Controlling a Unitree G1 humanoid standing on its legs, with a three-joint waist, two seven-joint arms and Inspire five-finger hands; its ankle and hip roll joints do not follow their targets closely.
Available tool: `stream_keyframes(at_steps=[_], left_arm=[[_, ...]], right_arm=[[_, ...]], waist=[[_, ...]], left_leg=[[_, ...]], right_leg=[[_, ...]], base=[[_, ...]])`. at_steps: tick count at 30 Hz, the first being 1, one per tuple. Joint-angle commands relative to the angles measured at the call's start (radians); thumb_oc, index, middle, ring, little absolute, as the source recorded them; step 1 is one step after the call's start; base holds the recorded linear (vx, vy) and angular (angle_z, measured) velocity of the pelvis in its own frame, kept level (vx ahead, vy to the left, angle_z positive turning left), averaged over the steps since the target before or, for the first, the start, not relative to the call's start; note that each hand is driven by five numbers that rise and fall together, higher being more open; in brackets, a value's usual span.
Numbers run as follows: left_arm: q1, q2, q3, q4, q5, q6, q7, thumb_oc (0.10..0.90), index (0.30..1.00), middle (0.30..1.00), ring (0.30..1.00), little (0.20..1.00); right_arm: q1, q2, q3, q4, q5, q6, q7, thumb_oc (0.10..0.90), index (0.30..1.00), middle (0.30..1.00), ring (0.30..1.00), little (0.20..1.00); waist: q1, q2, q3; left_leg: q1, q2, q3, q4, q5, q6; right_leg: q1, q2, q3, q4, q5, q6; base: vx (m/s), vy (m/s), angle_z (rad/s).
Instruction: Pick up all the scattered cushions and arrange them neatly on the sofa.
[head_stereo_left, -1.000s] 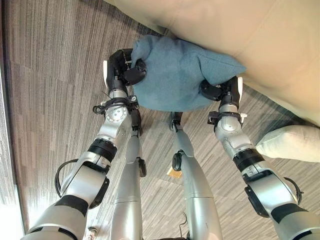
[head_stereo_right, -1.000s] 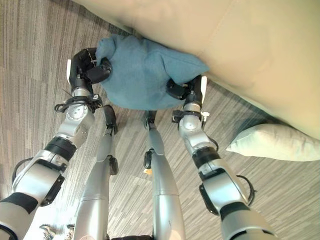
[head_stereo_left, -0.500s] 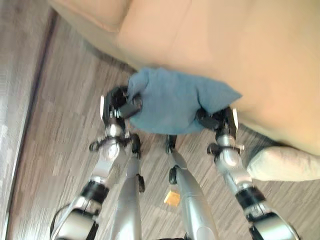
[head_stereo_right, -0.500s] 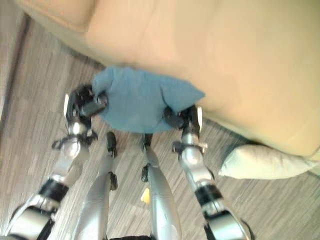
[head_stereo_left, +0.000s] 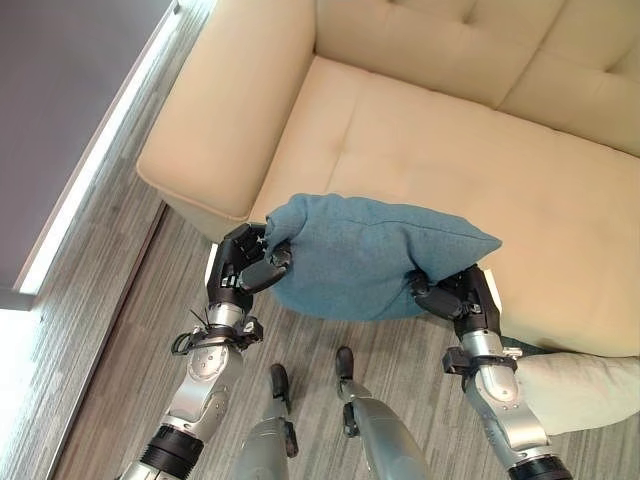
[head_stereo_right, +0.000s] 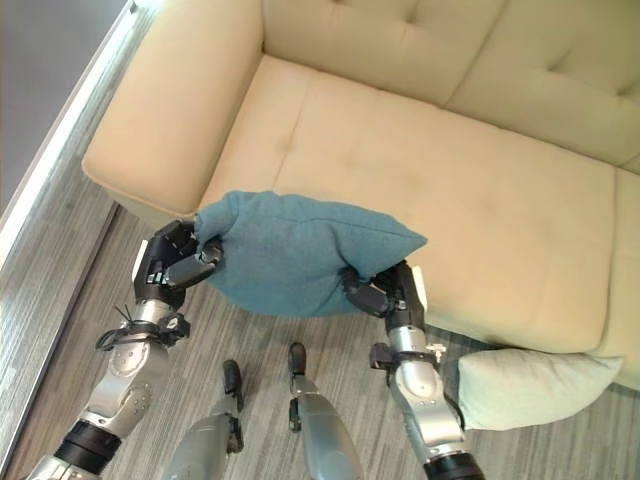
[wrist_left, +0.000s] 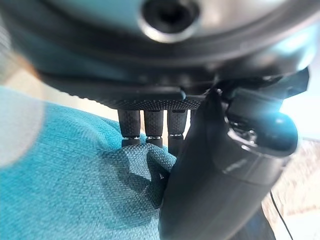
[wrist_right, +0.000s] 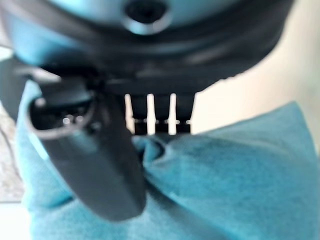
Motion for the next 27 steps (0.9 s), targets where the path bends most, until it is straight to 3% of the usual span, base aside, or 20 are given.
stream_keyframes(at_steps=[1, 3, 6, 10, 11, 13, 14, 18, 19, 23, 24, 26, 27], left_arm=[[0.010, -0.051, -0.087, -0.099, 0.049, -0.077, -0.098, 0.400, 0.300, 0.300, 0.300, 0.300], [0.038, -0.054, -0.088, -0.094, 0.052, -0.061, -0.093, 0.400, 0.300, 0.300, 0.300, 0.300], [0.056, -0.063, -0.076, -0.100, 0.062, -0.048, -0.078, 0.400, 0.300, 0.300, 0.300, 0.300], [0.088, -0.064, -0.062, -0.094, 0.069, -0.046, -0.086, 0.400, 0.300, 0.300, 0.300, 0.300], [0.102, -0.058, -0.060, -0.097, 0.068, -0.042, -0.087, 0.400, 0.300, 0.300, 0.300, 0.300], [0.108, -0.056, -0.056, -0.101, 0.072, -0.041, -0.087, 0.400, 0.300, 0.300, 0.300, 0.300], [0.117, -0.050, -0.055, -0.105, 0.079, -0.036, -0.087, 0.400, 0.300, 0.300, 0.300, 0.300], [0.116, -0.039, -0.048, -0.113, 0.092, -0.034, -0.079, 0.400, 0.300, 0.300, 0.300, 0.300], [0.110, -0.038, -0.040, -0.117, 0.103, -0.037, -0.072, 0.400, 0.300, 0.300, 0.300, 0.300], [0.110, -0.042, -0.022, -0.121, 0.096, -0.044, -0.072, 0.400, 0.300, 0.300, 0.300, 0.300], [0.110, -0.042, -0.022, -0.121, 0.096, -0.044, -0.072, 0.400, 0.300, 0.300, 0.300, 0.300], [0.124, -0.052, -0.009, -0.127, 0.081, -0.047, -0.072, 0.400, 0.300, 0.300, 0.300, 0.300], [0.124, -0.054, -0.006, -0.130, 0.067, -0.052, -0.080, 0.400, 0.300, 0.300, 0.300, 0.300]], right_arm=[[-0.004, 0.015, 0.025, -0.157, -0.023, -0.125, 0.054, 0.400, 0.300, 0.300, 0.300, 0.300], [0.019, 0.020, 0.018, -0.156, -0.016, -0.115, 0.053, 0.400, 0.300, 0.300, 0.300, 0.300], [0.021, 0.028, 0.020, -0.149, -0.020, -0.114, 0.035, 0.400, 0.300, 0.300, 0.300, 0.300], [0.035, 0.040, 0.013, -0.147, -0.038, -0.103, 0.036, 0.400, 0.300, 0.300, 0.300, 0.300], [0.040, 0.044, 0.012, -0.150, -0.044, -0.091, 0.046, 0.400, 0.300, 0.300, 0.300, 0.300], [0.038, 0.050, 0.015, -0.153, -0.049, -0.087, 0.050, 0.400, 0.300, 0.300, 0.300, 0.300], [0.035, 0.059, 0.021, -0.156, -0.061, -0.080, 0.058, 0.400, 0.300, 0.300, 0.300, 0.300], [0.017, 0.070, 0.035, -0.156, -0.079, -0.071, 0.063, 0.400, 0.300, 0.300, 0.300, 0.300], [0.015, 0.079, 0.037, -0.161, -0.084, -0.077, 0.062, 0.400, 0.300, 0.300, 0.300, 0.300], [-0.002, 0.081, 0.047, -0.162, -0.094, -0.070, 0.065, 0.400, 0.300, 0.300, 0.300, 0.300], [-0.002, 0.081, 0.047, -0.162, -0.094, -0.070, 0.065, 0.400, 0.300, 0.300, 0.300, 0.300], [-0.009, 0.070, 0.053, -0.147, -0.096, -0.072, 0.062, 0.400, 0.300, 0.300, 0.300, 0.300], [0.002, 0.067, 0.041, -0.155, -0.093, -0.066, 0.060, 0.400, 0.300, 0.300, 0.300, 0.300]], waist=[[-0.021, -0.035, -0.161], [-0.012, -0.033, -0.178], [0.023, -0.018, -0.180], [0.029, -0.012, -0.217], [0.023, -0.009, -0.235], [0.026, -0.004, -0.243], [0.032, -0.001, -0.248], [0.038, 0.011, -0.236], [0.041, 0.023, -0.230], [0.047, 0.036, -0.233], [0.046, 0.037, -0.232], [0.047, 0.035, -0.224], [0.040, 0.033, -0.226]], left_leg=[[-0.038, -0.055, -0.099, 0.117, -0.134, 0.019], [-0.053, -0.072, -0.105, 0.090, -0.110, 0.016], [-0.102, -0.122, -0.170, 0.060, -0.053, 0.008], [-0.017, -0.129, -0.187, 0.011, -0.063, 0.030], [0.025, -0.122, -0.165, -0.009, -0.070, 0.042], [0.053, -0.117, -0.142, -0.025, -0.078, 0.053], [0.106, -0.111, -0.112, -0.052, -0.086, 0.067], [0.159, -0.101, -0.081, -0.074, -0.099, 0.088], [0.178, -0.094, -0.070, -0.079, -0.111, 0.095], [0.226, -0.081, -0.048, -0.104, -0.142, 0.092], [0.229, -0.081, -0.049, -0.106, -0.143, 0.092], [0.257, -0.082, -0.036, -0.119, -0.155, 0.084], [0.264, -0.084, -0.046, -0.118, -0.159, 0.081]], right_leg=[[0.205, 0.006, 0.052, -0.070, -0.114, 0.072], [0.246, 0.005, 0.063, -0.068, -0.123, 0.075], [0.295, 0.036, 0.100, -0.037, -0.150, 0.068], [0.339, 0.040, 0.140, 0.005, -0.177, 0.082], [0.344, 0.026, 0.145, 0.032, -0.169, 0.108], [0.348, 0.014, 0.142, 0.052, -0.164, 0.126], [0.334, -0.005, 0.135, 0.118, -0.126, 0.161], [0.285, -0.017, 0.124, 0.245, -0.067, 0.205], [0.248, -0.032, 0.084, 0.291, -0.061, 0.210], [0.210, -0.085, -0.036, 0.152, -0.114, 0.172], [0.213, -0.084, -0.037, 0.151, -0.114, 0.171], [0.164, -0.087, -0.095, 0.020, -0.070, 0.170], [0.177, -0.083, -0.089, -0.006, -0.071, 0.172]], base=[[0.20, 0.049, -0.17], [0.23, 0.075, -0.28], [0.22, 0.102, -0.42], [0.23, 0.124, -0.82], [0.22, 0.167, -0.72], [0.20, 0.179, -0.46], [0.18, 0.166, -0.68], [0.09, 0.104, -0.52], [0.08, 0.091, -0.32], [0.12, 0.009, -0.33], [0.12, -0.037, -0.37], [0.19, -0.110, -0.33], [0.17, -0.109, -0.29]])
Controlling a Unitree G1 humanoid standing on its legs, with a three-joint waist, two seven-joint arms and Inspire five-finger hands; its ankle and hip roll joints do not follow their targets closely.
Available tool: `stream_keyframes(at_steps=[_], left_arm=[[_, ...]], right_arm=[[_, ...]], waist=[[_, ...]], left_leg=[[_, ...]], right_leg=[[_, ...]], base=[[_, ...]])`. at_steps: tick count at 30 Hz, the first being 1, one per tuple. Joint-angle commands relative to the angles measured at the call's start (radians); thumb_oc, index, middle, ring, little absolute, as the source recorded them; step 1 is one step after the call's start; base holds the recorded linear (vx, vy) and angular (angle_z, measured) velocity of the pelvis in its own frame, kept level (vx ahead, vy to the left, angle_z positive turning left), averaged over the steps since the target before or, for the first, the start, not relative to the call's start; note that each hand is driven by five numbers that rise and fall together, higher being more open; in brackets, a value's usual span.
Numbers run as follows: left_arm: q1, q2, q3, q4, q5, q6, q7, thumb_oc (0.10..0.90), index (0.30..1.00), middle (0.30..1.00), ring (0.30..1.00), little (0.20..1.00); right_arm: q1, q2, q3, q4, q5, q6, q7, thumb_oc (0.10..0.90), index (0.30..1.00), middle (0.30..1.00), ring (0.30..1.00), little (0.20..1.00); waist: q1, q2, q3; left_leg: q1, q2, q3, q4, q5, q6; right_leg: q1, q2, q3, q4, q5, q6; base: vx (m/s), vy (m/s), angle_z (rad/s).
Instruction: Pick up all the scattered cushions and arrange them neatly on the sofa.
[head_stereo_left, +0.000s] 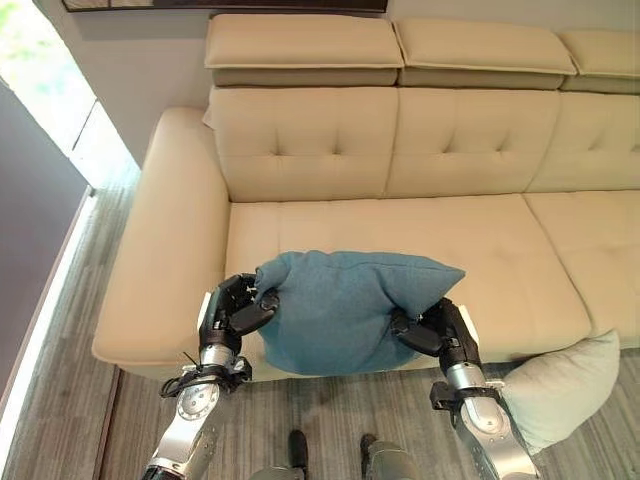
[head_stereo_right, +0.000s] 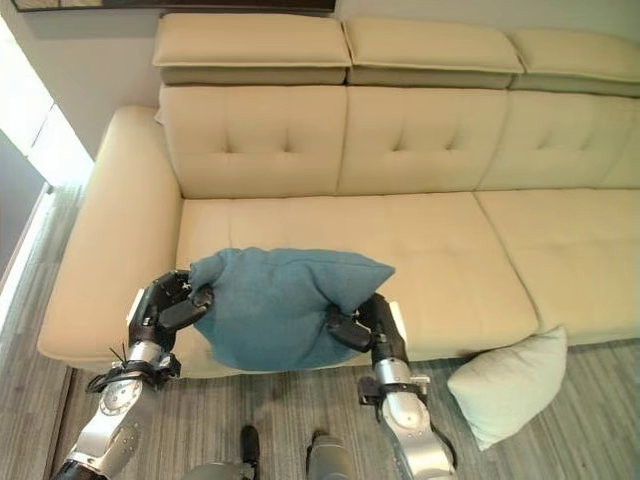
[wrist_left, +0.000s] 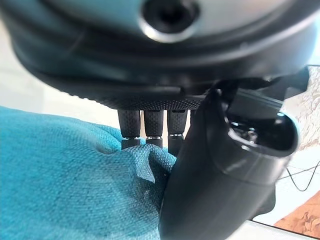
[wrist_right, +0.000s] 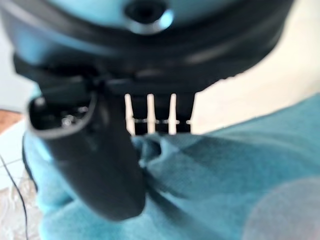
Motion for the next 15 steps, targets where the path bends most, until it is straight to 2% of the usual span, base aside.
stream_keyframes(at_steps=[1, 2, 3, 5, 6, 7, 8, 10, 11, 15], left_arm=[[-0.054, -0.050, -0.046, -0.157, 0.051, -0.101, -0.081, 0.400, 0.300, 0.300, 0.300, 0.300], [-0.046, -0.058, -0.046, -0.160, 0.062, -0.092, -0.093, 0.400, 0.300, 0.300, 0.300, 0.300], [-0.046, -0.058, -0.047, -0.160, 0.063, -0.092, -0.093, 0.400, 0.300, 0.300, 0.300, 0.300], [-0.053, -0.066, -0.050, -0.160, 0.056, -0.096, -0.098, 0.400, 0.300, 0.300, 0.300, 0.300], [-0.058, -0.071, -0.061, -0.155, 0.052, -0.092, -0.100, 0.400, 0.300, 0.300, 0.300, 0.300], [-0.058, -0.071, -0.061, -0.155, 0.052, -0.092, -0.100, 0.400, 0.300, 0.300, 0.300, 0.300], [-0.078, -0.072, -0.073, -0.151, 0.046, -0.095, -0.099, 0.400, 0.300, 0.300, 0.300, 0.300], [-0.086, -0.072, -0.077, -0.149, 0.048, -0.095, -0.099, 0.400, 0.300, 0.300, 0.300, 0.300], [-0.093, -0.070, -0.080, -0.148, 0.047, -0.095, -0.101, 0.400, 0.300, 0.300, 0.300, 0.300], [-0.090, -0.067, -0.077, -0.151, 0.045, -0.089, -0.105, 0.400, 0.300, 0.300, 0.300, 0.300]], right_arm=[[-0.117, -0.008, -0.011, -0.152, -0.005, -0.129, 0.030, 0.400, 0.300, 0.300, 0.300, 0.300], [-0.103, -0.014, -0.018, -0.167, -0.008, -0.130, 0.046, 0.400, 0.300, 0.300, 0.300, 0.300], [-0.103, -0.014, -0.018, -0.167, -0.008, -0.130, 0.046, 0.400, 0.300, 0.300, 0.300, 0.300], [-0.095, -0.024, -0.035, -0.174, -0.010, -0.136, 0.037, 0.400, 0.300, 0.300, 0.300, 0.300], [-0.088, -0.028, -0.042, -0.178, -0.003, -0.140, 0.035, 0.400, 0.300, 0.300, 0.300, 0.300], [-0.087, -0.029, -0.042, -0.178, -0.003, -0.140, 0.036, 0.400, 0.300, 0.300, 0.300, 0.300], [-0.089, -0.041, -0.050, -0.178, 0.004, -0.146, 0.026, 0.400, 0.300, 0.300, 0.300, 0.300], [-0.092, -0.046, -0.051, -0.181, 0.006, -0.144, 0.027, 0.400, 0.300, 0.300, 0.300, 0.300], [-0.096, -0.054, -0.053, -0.178, 0.017, -0.142, 0.027, 0.400, 0.300, 0.300, 0.300, 0.300], [-0.094, -0.056, -0.055, -0.175, 0.022, -0.135, 0.030, 0.400, 0.300, 0.300, 0.300, 0.300]], waist=[[-0.011, 0.013, -0.092], [-0.014, 0.004, -0.097], [-0.014, 0.004, -0.097], [-0.019, 0.001, -0.103], [-0.027, -0.004, -0.106], [-0.028, -0.004, -0.106], [-0.031, -0.015, -0.093], [-0.033, -0.020, -0.089], [-0.030, -0.031, -0.080], [-0.024, -0.043, -0.083]], left_leg=[[0.011, 0.005, -0.095, 0.044, -0.120, -0.053], [0.023, 0.003, -0.101, 0.048, -0.134, -0.057], [0.024, 0.003, -0.101, 0.048, -0.135, -0.058], [0.019, 0.012, -0.108, 0.075, -0.151, -0.073], [0.009, 0.024, -0.114, 0.123, -0.164, -0.093], [0.008, 0.025, -0.116, 0.126, -0.166, -0.094], [-0.039, 0.033, -0.115, 0.243, -0.135, -0.127], [-0.071, 0.036, -0.118, 0.306, -0.130, -0.132], [-0.116, 0.042, -0.109, 0.382, -0.110, -0.136], [-0.170, 0.034, -0.095, 0.366, -0.131, -0.121]], right_leg=[[0.089, 0.062, -0.050, -0.137, 0.083, -0.002], [0.115, 0.070, -0.033, -0.158, 0.084, -0.017], [0.116, 0.070, -0.033, -0.158, 0.084, -0.017], [0.130, 0.080, -0.028, -0.161, 0.079, -0.030], [0.152, 0.089, -0.034, -0.172, 0.065, -0.051], [0.153, 0.089, -0.035, -0.173, 0.064, -0.052], [0.175, 0.091, -0.045, -0.181, 0.065, -0.070], [0.180, 0.091, -0.050, -0.186, 0.064, -0.078], [0.204, 0.088, -0.057, -0.203, 0.057, -0.091], [0.229, 0.083, -0.056, -0.224, 0.048, -0.090]], base=[[0.19, -0.131, -0.10], [0.13, -0.088, 0.13], [0.24, -0.196, 0.28], [0.17, -0.173, 0.08], [0.11, -0.130, -0.01], [0.18, -0.273, 0.10], [0.08, -0.184, 0.14], [0.07, -0.151, 0.28], [0.05, -0.080, 0.21], [0.13, -0.053, 0.11]])
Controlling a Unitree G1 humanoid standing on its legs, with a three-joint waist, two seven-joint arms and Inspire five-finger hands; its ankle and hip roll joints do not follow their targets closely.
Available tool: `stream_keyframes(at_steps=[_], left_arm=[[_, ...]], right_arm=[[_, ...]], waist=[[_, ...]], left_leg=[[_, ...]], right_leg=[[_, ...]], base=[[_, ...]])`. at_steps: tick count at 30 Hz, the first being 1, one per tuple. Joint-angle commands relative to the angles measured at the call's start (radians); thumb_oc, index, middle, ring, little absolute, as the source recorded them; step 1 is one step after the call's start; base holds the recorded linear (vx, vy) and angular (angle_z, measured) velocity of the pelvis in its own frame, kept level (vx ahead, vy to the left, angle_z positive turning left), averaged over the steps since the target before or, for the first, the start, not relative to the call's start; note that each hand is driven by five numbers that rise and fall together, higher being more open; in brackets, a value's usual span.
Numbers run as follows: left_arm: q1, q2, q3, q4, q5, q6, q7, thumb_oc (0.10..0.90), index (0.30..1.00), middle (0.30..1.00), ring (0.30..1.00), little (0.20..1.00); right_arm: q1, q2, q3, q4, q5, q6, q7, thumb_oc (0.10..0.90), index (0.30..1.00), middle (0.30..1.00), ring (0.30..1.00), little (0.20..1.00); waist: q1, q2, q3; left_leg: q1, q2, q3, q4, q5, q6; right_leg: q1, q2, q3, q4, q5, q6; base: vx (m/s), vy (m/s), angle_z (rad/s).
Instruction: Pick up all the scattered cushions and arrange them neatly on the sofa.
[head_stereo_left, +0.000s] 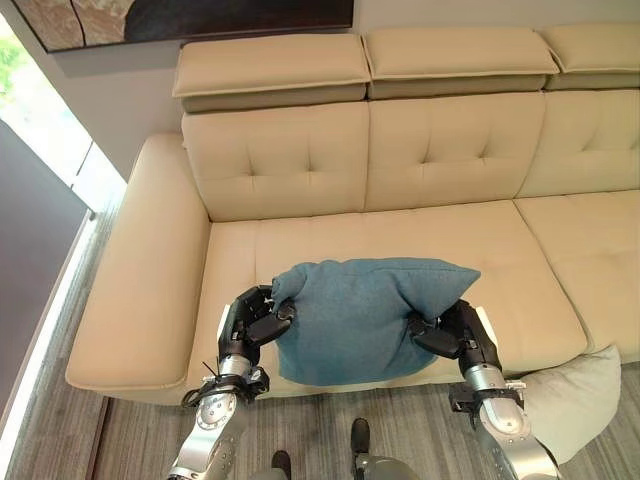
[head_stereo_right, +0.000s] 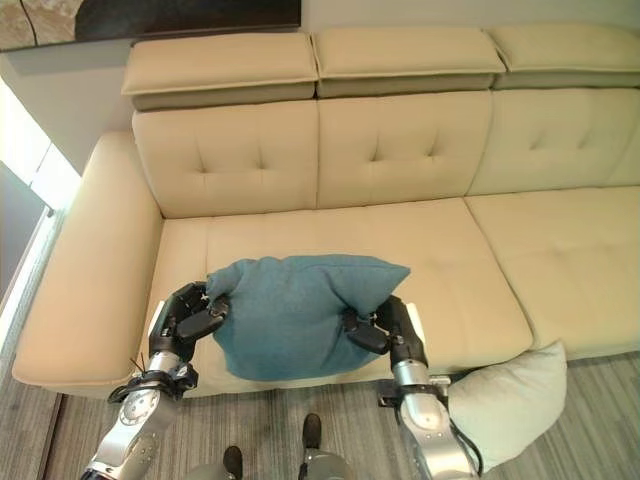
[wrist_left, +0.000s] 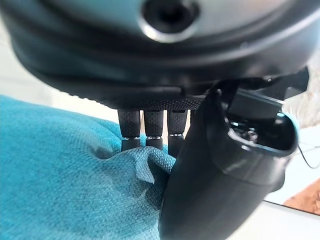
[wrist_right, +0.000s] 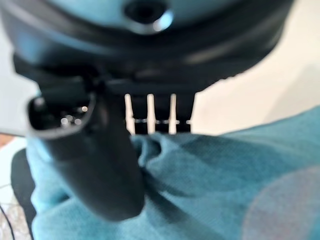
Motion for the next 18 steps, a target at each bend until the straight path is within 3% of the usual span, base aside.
stream_keyframes(at_steps=[1, 3, 4, 6, 13, 18], left_arm=[[-0.104, 0.010, -0.024, -0.163, 0.049, -0.084, -0.092, 0.400, 0.300, 0.300, 0.300, 0.300], [-0.101, 0.011, -0.023, -0.165, 0.049, -0.080, -0.091, 0.400, 0.300, 0.300, 0.300, 0.300], [-0.096, 0.010, -0.022, -0.168, 0.051, -0.076, -0.088, 0.400, 0.300, 0.300, 0.300, 0.300], [-0.094, 0.011, -0.022, -0.174, 0.053, -0.076, -0.089, 0.400, 0.300, 0.300, 0.300, 0.300], [-0.077, 0.025, -0.017, -0.182, 0.062, -0.071, -0.100, 0.400, 0.300, 0.300, 0.300, 0.300], [-0.084, 0.050, 0.004, -0.192, 0.083, -0.074, -0.088, 0.400, 0.300, 0.300, 0.300, 0.300]], right_arm=[[-0.114, 0.028, 0.002, -0.176, 0.021, -0.148, 0.020, 0.400, 0.300, 0.300, 0.300, 0.300], [-0.115, 0.031, 0.003, -0.172, 0.025, -0.147, 0.016, 0.400, 0.300, 0.300, 0.300, 0.300], [-0.114, 0.037, 0.002, -0.168, 0.025, -0.144, 0.009, 0.400, 0.300, 0.300, 0.300, 0.300], [-0.111, 0.042, 0.001, -0.170, 0.021, -0.146, 0.006, 0.400, 0.300, 0.300, 0.300, 0.300], [-0.106, 0.070, 0.009, -0.175, 0.000, -0.139, 0.021, 0.400, 0.300, 0.300, 0.300, 0.300], [-0.126, 0.096, 0.020, -0.176, -0.012, -0.135, 0.036, 0.400, 0.300, 0.300, 0.300, 0.300]], waist=[[-0.002, -0.049, -0.061], [0.004, -0.048, -0.063], [0.020, -0.040, -0.063], [0.027, -0.036, -0.060], [0.030, -0.028, -0.089], [0.025, -0.012, -0.065]], left_leg=[[-0.058, -0.053, 0.041, -0.035, -0.093, 0.027], [-0.071, -0.059, 0.044, -0.073, -0.074, 0.029], [-0.115, -0.060, 0.040, -0.137, -0.011, 0.022], [-0.125, -0.057, 0.041, -0.161, 0.009, 0.021], [-0.022, -0.072, 0.057, -0.225, -0.023, 0.063], [0.054, -0.077, 0.081, -0.234, -0.061, 0.112]], right_leg=[[0.101, -0.001, 0.023, 0.023, -0.123, 0.084], [0.112, 0.004, 0.026, 0.016, -0.128, 0.086], [0.137, 0.022, 0.038, 0.007, -0.144, 0.085], [0.144, 0.029, 0.047, 0.018, -0.157, 0.082], [0.154, -0.005, 0.072, 0.121, -0.192, 0.121], [0.034, -0.043, 0.101, 0.405, -0.094, 0.181]], base=[[0.16, -0.015, 0.22], [0.18, 0.025, 0.18], [0.22, 0.061, 0.18], [0.15, 0.072, 0.04], [0.19, 0.173, -0.37], [0.08, 0.156, -0.18]])
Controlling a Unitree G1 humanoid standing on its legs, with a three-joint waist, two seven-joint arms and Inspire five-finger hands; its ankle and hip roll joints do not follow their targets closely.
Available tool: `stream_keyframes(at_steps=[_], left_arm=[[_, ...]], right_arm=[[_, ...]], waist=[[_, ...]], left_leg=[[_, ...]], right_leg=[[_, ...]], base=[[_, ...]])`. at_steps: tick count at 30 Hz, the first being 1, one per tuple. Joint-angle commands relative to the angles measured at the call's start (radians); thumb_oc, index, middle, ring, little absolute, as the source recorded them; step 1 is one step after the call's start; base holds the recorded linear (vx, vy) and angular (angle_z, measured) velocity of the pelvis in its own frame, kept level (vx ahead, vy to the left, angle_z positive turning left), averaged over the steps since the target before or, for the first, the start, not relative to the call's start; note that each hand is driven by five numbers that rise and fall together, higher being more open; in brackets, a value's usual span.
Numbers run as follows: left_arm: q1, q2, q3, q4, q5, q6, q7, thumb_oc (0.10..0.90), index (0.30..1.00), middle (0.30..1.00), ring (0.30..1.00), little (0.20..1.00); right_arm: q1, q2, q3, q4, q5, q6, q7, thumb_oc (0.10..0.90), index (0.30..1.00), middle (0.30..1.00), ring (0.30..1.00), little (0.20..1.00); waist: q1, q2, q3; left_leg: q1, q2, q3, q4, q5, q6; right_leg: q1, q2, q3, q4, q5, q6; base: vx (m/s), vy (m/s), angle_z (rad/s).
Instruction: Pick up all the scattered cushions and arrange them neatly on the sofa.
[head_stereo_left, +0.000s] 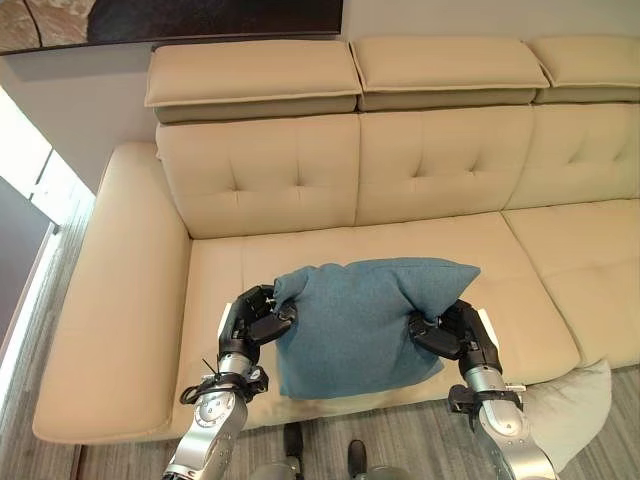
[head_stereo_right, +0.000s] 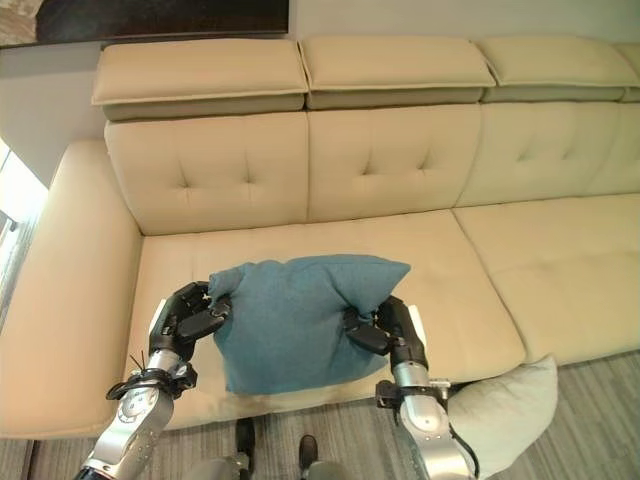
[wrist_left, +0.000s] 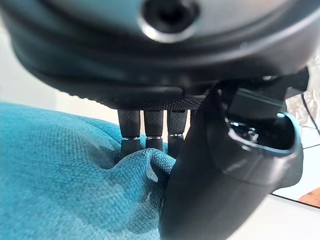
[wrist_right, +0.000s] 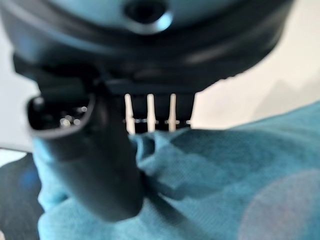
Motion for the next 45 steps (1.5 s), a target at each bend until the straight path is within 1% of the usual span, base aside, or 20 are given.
stream_keyframes(at_steps=[1, 2, 5, 6, 7, 8, 9, 11, 18, 20, 22, 23, 26, 27, 32, 35, 37, 40, 41, 45], left_arm=[[-0.068, 0.011, -0.005, -0.185, 0.077, -0.098, -0.080, 0.400, 0.300, 0.300, 0.300, 0.300], [-0.068, 0.014, -0.001, -0.186, 0.087, -0.101, -0.078, 0.400, 0.300, 0.300, 0.300, 0.300], [-0.075, 0.011, 0.009, -0.179, 0.096, -0.107, -0.072, 0.400, 0.300, 0.300, 0.300, 0.300], [-0.089, 0.010, 0.011, -0.178, 0.098, -0.110, -0.072, 0.400, 0.300, 0.300, 0.300, 0.300], [-0.089, 0.010, 0.011, -0.178, 0.098, -0.110, -0.072, 0.400, 0.300, 0.300, 0.300, 0.300], [-0.097, 0.011, 0.015, -0.175, 0.095, -0.113, -0.074, 0.400, 0.300, 0.300, 0.300, 0.300], [-0.096, 0.010, 0.023, -0.180, 0.108, -0.117, -0.066, 0.400, 0.300, 0.300, 0.300, 0.300], [-0.115, 0.004, 0.025, -0.175, 0.121, -0.123, -0.054, 0.400, 0.300, 0.300, 0.300, 0.300], [-0.171, 0.008, 0.046, -0.170, 0.157, -0.132, -0.007, 0.400, 0.300, 0.300, 0.300, 0.300], [-0.250, 0.011, 0.050, -0.139, 0.195, -0.140, 0.065, 0.400, 0.300, 0.300, 0.300, 0.300], [-0.280, 0.009, 0.050, -0.122, 0.201, -0.143, 0.087, 0.400, 0.300, 0.300, 0.300, 0.300], [-0.342, 0.004, 0.047, -0.088, 0.207, -0.149, 0.134, 0.400, 0.300, 0.300, 0.300, 0.300], [-0.381, 0.006, 0.044, -0.068, 0.211, -0.154, 0.154, 0.400, 0.300, 0.300, 0.300, 0.300], [-0.491, 0.014, 0.029, -0.023, 0.214, -0.161, 0.201, 0.400, 0.300, 0.300, 0.300, 0.300], [-0.639, 0.038, 0.002, 0.054, 0.235, -0.173, 0.256, 0.400, 0.300, 0.300, 0.300, 0.300], [-0.778, 0.078, -0.034, 0.148, 0.240, -0.183, 0.281, 0.400, 0.300, 0.300, 0.300, 0.300], [-0.809, 0.087, -0.044, 0.172, 0.237, -0.189, 0.284, 0.400, 0.300, 0.300, 0.300, 0.300], [-0.938, 0.155, -0.079, 0.285, 0.224, -0.207, 0.288, 0.400, 0.300, 0.300, 0.300, 0.300], [-0.943, 0.156, -0.079, 0.289, 0.223, -0.209, 0.286, 0.400, 0.300, 0.300, 0.300, 0.300], [-1.029, 0.186, -0.114, 0.442, 0.244, -0.183, 0.287, 0.400, 0.300, 0.300, 0.300, 0.300]], right_arm=[[-0.132, 0.046, 0.034, -0.165, -0.009, -0.138, 0.035, 0.400, 0.300, 0.300, 0.300, 0.300], [-0.129, 0.049, 0.030, -0.167, -0.012, -0.141, 0.035, 0.400, 0.300, 0.300, 0.300, 0.300], [-0.125, 0.053, 0.021, -0.165, -0.019, -0.140, 0.031, 0.400, 0.300, 0.300, 0.300, 0.300], [-0.140, 0.047, 0.019, -0.154, -0.017, -0.140, 0.026, 0.400, 0.300, 0.300, 0.300, 0.300], [-0.140, 0.047, 0.019, -0.153, -0.017, -0.140, 0.026, 0.400, 0.300, 0.300, 0.300, 0.300], [-0.140, 0.048, 0.014, -0.150, -0.010, -0.143, 0.020, 0.400, 0.300, 0.300, 0.300, 0.300], [-0.140, 0.050, 0.006, -0.152, -0.018, -0.144, 0.013, 0.400, 0.300, 0.300, 0.300, 0.300], [-0.152, 0.046, 0.008, -0.151, -0.025, -0.146, 0.009, 0.400, 0.300, 0.300, 0.300, 0.300], [-0.252, 0.018, 0.028, -0.134, -0.031, -0.148, -0.025, 0.400, 0.300, 0.300, 0.300, 0.300], [-0.331, 0.007, 0.048, -0.110, -0.038, -0.150, -0.064, 0.400, 0.300, 0.300, 0.300, 0.300], [-0.362, 0.004, 0.056, -0.096, -0.040, -0.150, -0.078, 0.400, 0.300, 0.300, 0.300, 0.300], [-0.423, 0.002, 0.072, -0.072, -0.043, -0.150, -0.108, 0.400, 0.300, 0.300, 0.300, 0.300], [-0.462, -0.001, 0.080, -0.058, -0.045, -0.154, -0.125, 0.400, 0.300, 0.300, 0.300, 0.300], [-0.555, 0.002, 0.101, -0.017, -0.048, -0.156, -0.167, 0.400, 0.300, 0.300, 0.300, 0.300], [-0.682, 0.003, 0.126, 0.040, -0.057, -0.170, -0.226, 0.400, 0.300, 0.300, 0.300, 0.300], [-0.805, -0.026, 0.149, 0.117, -0.062, -0.179, -0.273, 0.400, 0.300, 0.300, 0.300, 0.300], [-0.828, -0.024, 0.151, 0.137, -0.059, -0.183, -0.282, 0.400, 0.300, 0.300, 0.300, 0.300], [-0.950, -0.040, 0.176, 0.233, -0.050, -0.201, -0.320, 0.400, 0.300, 0.300, 0.300, 0.300], [-0.955, -0.040, 0.177, 0.236, -0.050, -0.203, -0.320, 0.400, 0.300, 0.300, 0.300, 0.300], [-1.006, -0.010, 0.183, 0.284, -0.080, -0.204, -0.361, 0.400, 0.300, 0.300, 0.300, 0.300]], waist=[[0.026, -0.035, -0.073], [0.023, -0.029, -0.069], [0.012, -0.023, -0.069], [0.006, -0.030, -0.069], [0.004, -0.029, -0.068], [0.006, -0.035, -0.074], [0.003, -0.036, -0.074], [0.003, -0.037, -0.078], [0.007, -0.026, -0.116], [0.010, -0.021, -0.122], [0.010, -0.019, -0.119], [0.011, -0.015, -0.116], [0.011, -0.014, -0.112], [0.013, -0.009, -0.100], [0.010, 0.000, -0.080], [0.004, 0.006, -0.071], [0.002, 0.010, -0.067], [-0.002, 0.019, -0.056], [-0.001, 0.019, -0.061], [-0.009, 0.044, -0.058]], left_leg=[[0.007, 0.023, -0.016, 0.084, -0.149, -0.015], [0.018, 0.025, -0.023, 0.082, -0.154, -0.012], [0.049, 0.022, -0.045, 0.057, -0.158, -0.017], [0.058, 0.012, -0.049, 0.047, -0.163, -0.023], [0.059, 0.013, -0.050, 0.047, -0.164, -0.023], [0.059, 0.008, -0.056, 0.048, -0.169, -0.027], [0.064, 0.010, -0.057, 0.047, -0.172, -0.030], [0.068, 0.011, -0.063, 0.039, -0.169, -0.038], [0.110, 0.029, -0.072, -0.026, -0.152, -0.064], [0.105, 0.037, -0.080, -0.028, -0.150, -0.076], [0.102, 0.039, -0.082, -0.028, -0.149, -0.079], [0.092, 0.042, -0.088, -0.028, -0.146, -0.085], [0.085, 0.043, -0.092, -0.028, -0.142, -0.087], [0.058, 0.047, -0.098, -0.028, -0.131, -0.095], [-0.006, 0.046, -0.114, -0.028, -0.109, -0.101], [-0.095, 0.043, -0.131, -0.028, -0.082, -0.107], [-0.113, 0.042, -0.133, -0.028, -0.077, -0.108], [-0.212, 0.036, -0.133, -0.028, -0.050, -0.117], [-0.219, 0.036, -0.133, -0.028, -0.049, -0.117], [-0.301, 0.037, -0.140, -0.028, -0.025, -0.126]], right_leg=[[0.088, -0.016, 0.007, 0.040, 0.122, 0.046], [0.066, -0.016, 0.008, 0.059, 0.125, 0.043], [0.032, 0.002, 0.016, 0.001, 0.101, 0.027], [0.029, 0.000, 0.006, -0.167, 0.105, 0.020], [0.033, 0.001, 0.004, -0.172, 0.107, 0.020], [0.047, -0.002, 0.005, -0.232, 0.105, 0.017], [0.055, 0.001, 0.006, -0.245, 0.118, 0.023], [0.062, 0.014, 0.022, -0.262, 0.121, 0.015], [0.140, 0.026, -0.019, -0.377, 0.132, -0.008], [0.159, 0.032, -0.035, -0.407, 0.131, -0.015], [0.162, 0.033, -0.041, -0.415, 0.132, -0.018], [0.162, 0.034, -0.050, -0.430, 0.133, -0.022], [0.162, 0.036, -0.054, -0.436, 0.134, -0.023], [0.144, 0.040, -0.063, -0.445, 0.134, -0.023], [0.086, 0.046, -0.067, -0.445, 0.138, -0.023], [-0.001, 0.051, -0.061, -0.439, 0.155, -0.022], [-0.019, 0.053, -0.061, -0.437, 0.158, -0.022], [-0.124, 0.056, -0.046, -0.407, 0.175, -0.023], [-0.134, 0.056, -0.045, -0.403, 0.174, -0.023], [-0.220, 0.049, -0.038, -0.378, 0.181, -0.024]], base=[[0.04, 0.054, -0.09], [0.06, 0.035, 0.11], [0.13, 0.005, 0.22], [0.10, -0.045, 0.23], [0.14, -0.081, 0.14], [0.07, -0.057, 0.06], [0.10, -0.091, 0.12], [0.12, -0.103, 0.20], [0.13, -0.092, 0.00], [0.10, -0.092, 0.11], [0.04, -0.061, 0.18], [0.02, -0.052, 0.20], [-0.01, -0.040, 0.17], [-0.06, -0.048, 0.05], [-0.06, -0.020, 0.17], [-0.10, -0.016, 0.09], [-0.05, -0.008, 0.10], [-0.10, 0.003, 0.06], [-0.11, 0.024, -0.06], [-0.02, 0.018, -0.05]])
